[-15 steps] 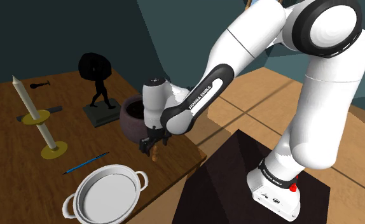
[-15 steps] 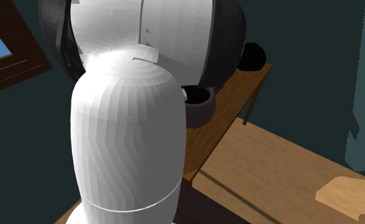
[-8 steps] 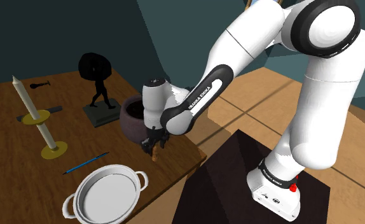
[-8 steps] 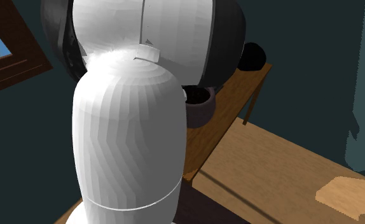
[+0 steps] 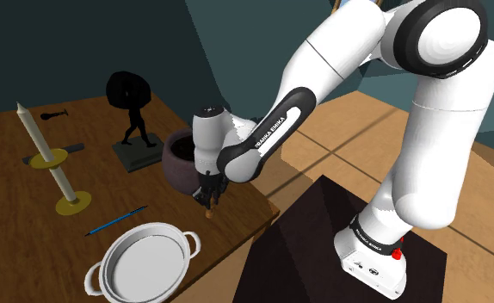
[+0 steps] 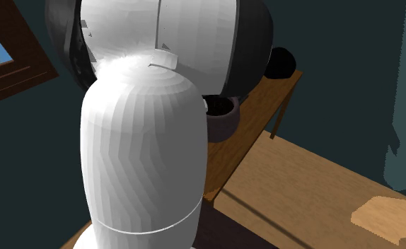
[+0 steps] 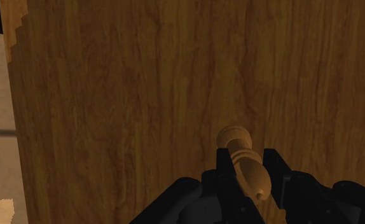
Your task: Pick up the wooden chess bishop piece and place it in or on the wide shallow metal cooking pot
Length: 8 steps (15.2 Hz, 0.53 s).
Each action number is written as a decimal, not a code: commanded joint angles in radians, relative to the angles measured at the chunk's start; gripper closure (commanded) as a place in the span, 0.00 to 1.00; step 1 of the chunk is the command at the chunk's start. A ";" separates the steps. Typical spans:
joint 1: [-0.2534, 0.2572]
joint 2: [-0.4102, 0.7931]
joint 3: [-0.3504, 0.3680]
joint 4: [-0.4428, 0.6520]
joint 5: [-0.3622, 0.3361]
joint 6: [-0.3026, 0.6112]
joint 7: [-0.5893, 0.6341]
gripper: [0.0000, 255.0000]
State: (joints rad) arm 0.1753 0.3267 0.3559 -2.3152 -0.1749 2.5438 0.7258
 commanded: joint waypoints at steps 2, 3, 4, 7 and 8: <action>-0.004 -0.013 0.004 -0.002 0.008 -0.011 -0.006 1.00; -0.007 -0.025 0.009 -0.002 0.016 -0.023 -0.011 1.00; -0.010 -0.038 0.014 -0.003 0.025 -0.034 -0.017 1.00; -0.019 -0.076 0.026 -0.002 0.049 -0.069 -0.033 1.00; -0.021 -0.088 0.029 -0.002 0.057 -0.081 -0.039 1.00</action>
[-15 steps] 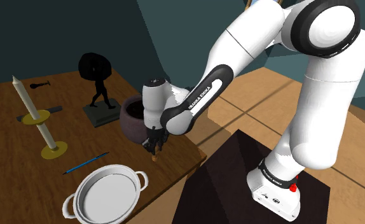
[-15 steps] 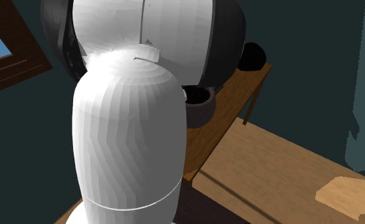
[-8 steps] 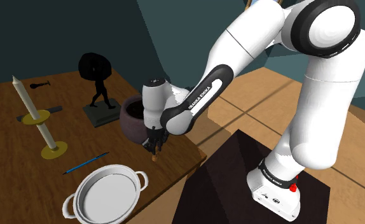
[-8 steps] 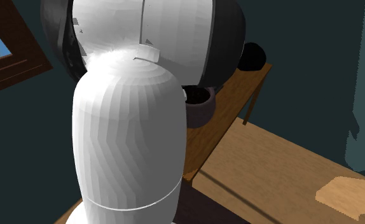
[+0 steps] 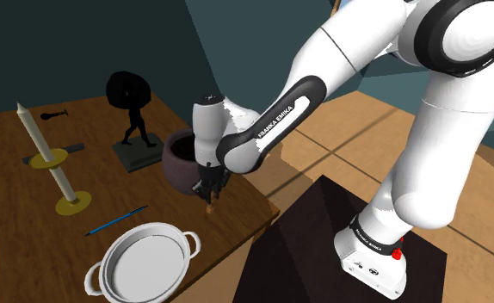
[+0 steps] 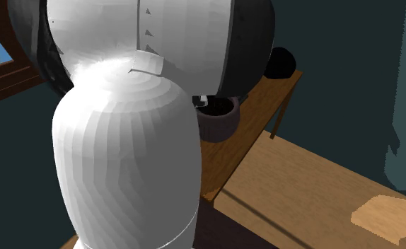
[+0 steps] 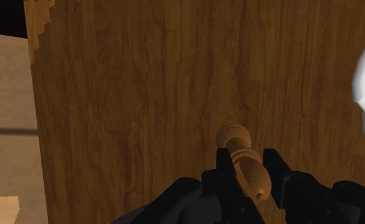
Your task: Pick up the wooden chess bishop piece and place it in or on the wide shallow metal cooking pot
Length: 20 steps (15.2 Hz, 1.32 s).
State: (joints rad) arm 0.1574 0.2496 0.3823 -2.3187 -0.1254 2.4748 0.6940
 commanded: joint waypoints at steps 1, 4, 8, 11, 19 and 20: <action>-0.006 -0.023 0.006 0.003 0.015 -0.024 -0.012 1.00; -0.012 -0.059 0.015 0.007 0.038 -0.061 -0.028 1.00; -0.018 -0.104 0.023 0.015 0.066 -0.110 -0.047 1.00; -0.021 -0.136 0.027 0.024 0.085 -0.149 -0.060 1.00; 0.017 -0.133 0.060 0.108 0.088 -0.230 0.005 1.00; 0.031 -0.115 0.068 0.133 0.080 -0.239 0.032 1.00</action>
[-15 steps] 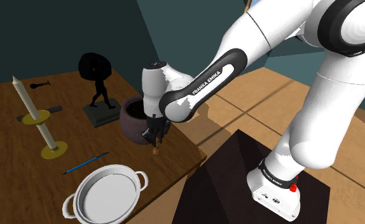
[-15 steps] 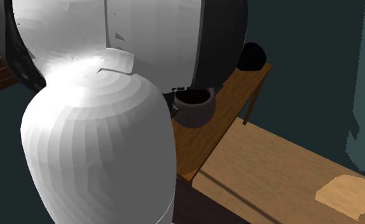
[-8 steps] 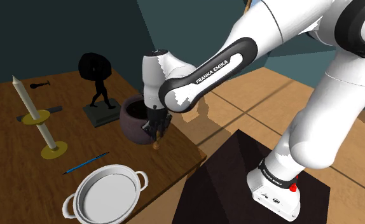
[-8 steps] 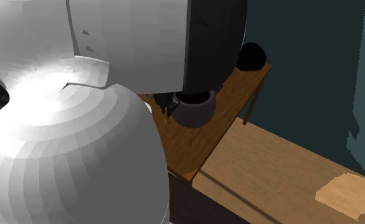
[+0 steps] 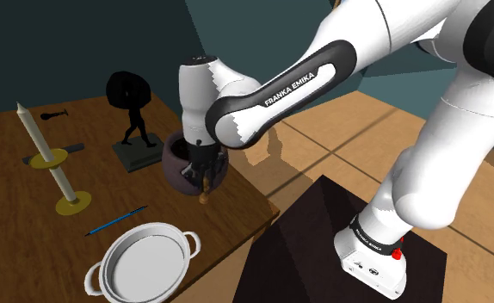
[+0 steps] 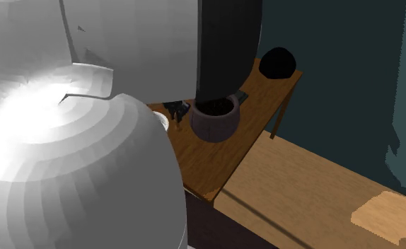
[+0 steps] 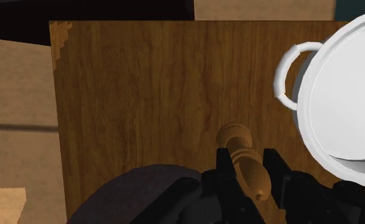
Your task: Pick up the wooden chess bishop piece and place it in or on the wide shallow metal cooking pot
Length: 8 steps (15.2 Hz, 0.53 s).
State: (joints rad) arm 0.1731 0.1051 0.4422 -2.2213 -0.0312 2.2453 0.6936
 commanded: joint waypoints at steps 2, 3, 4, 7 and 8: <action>0.044 0.067 0.024 0.089 -0.033 -0.029 0.087 1.00; 0.060 0.087 0.030 0.117 -0.043 -0.040 0.113 1.00; 0.076 0.107 0.035 0.146 -0.054 -0.051 0.139 1.00; 0.128 0.174 0.048 0.242 -0.086 -0.088 0.215 1.00; 0.146 0.198 0.052 0.276 -0.098 -0.102 0.239 1.00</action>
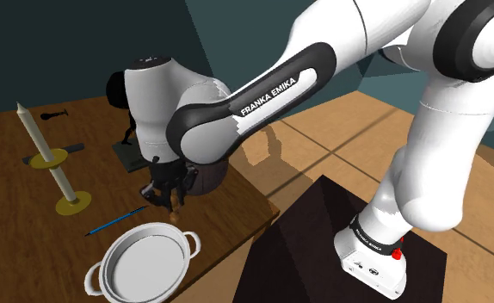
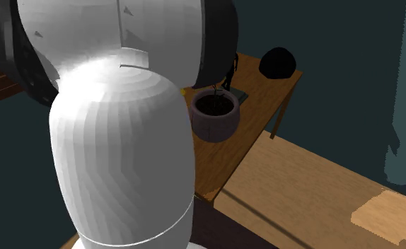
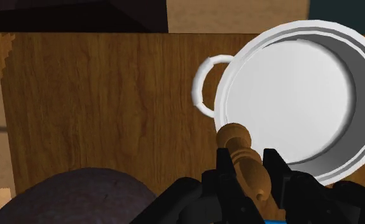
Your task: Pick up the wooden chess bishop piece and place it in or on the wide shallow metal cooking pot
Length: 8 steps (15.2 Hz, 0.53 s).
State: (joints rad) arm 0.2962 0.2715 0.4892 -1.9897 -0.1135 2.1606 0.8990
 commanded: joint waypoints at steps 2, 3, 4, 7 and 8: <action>0.063 0.081 0.008 0.118 -0.038 -0.047 0.080 1.00; 0.083 0.107 0.010 0.157 -0.049 -0.063 0.101 1.00; 0.104 0.133 0.010 0.197 -0.060 -0.080 0.122 1.00; 0.150 0.196 0.007 0.281 -0.086 -0.106 0.164 1.00; 0.152 0.202 0.005 0.276 -0.089 -0.095 0.166 1.00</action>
State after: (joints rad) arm 0.4408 0.4590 0.4972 -1.7254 -0.1961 2.0637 1.0586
